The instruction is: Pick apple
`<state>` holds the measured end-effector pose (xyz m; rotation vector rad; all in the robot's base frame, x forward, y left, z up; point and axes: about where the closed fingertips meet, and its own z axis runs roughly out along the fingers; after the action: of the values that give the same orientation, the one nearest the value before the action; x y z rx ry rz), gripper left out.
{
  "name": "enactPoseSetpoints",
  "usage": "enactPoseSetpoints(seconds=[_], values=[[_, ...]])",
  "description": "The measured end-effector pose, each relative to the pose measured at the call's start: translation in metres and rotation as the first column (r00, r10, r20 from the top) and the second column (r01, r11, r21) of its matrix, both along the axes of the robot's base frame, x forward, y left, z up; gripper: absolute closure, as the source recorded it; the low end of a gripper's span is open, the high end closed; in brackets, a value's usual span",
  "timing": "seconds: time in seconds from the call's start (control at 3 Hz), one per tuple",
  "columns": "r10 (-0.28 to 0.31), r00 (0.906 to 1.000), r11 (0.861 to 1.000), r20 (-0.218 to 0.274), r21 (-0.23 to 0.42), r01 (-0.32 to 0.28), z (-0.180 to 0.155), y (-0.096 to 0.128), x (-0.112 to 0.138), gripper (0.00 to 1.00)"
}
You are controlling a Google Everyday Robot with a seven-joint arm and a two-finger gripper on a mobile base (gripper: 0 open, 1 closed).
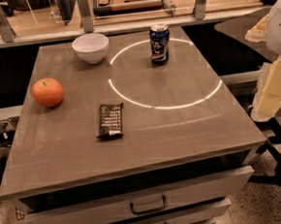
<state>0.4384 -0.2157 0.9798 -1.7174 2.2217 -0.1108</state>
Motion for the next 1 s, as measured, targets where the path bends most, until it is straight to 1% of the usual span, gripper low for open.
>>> enactPoseSetpoints(seconds=[0.33, 0.67, 1.0], values=[[0.0, 1.0, 1.0, 0.0, 0.0, 0.0, 0.0, 0.0, 0.0, 0.0], [0.099, 0.9944, 0.992, 0.037, 0.08, -0.102, -0.011, 0.042, 0.039, 0.0], [0.31, 0.9438, 0.916, 0.115, 0.23, -0.329, -0.024, 0.158, 0.104, 0.0]])
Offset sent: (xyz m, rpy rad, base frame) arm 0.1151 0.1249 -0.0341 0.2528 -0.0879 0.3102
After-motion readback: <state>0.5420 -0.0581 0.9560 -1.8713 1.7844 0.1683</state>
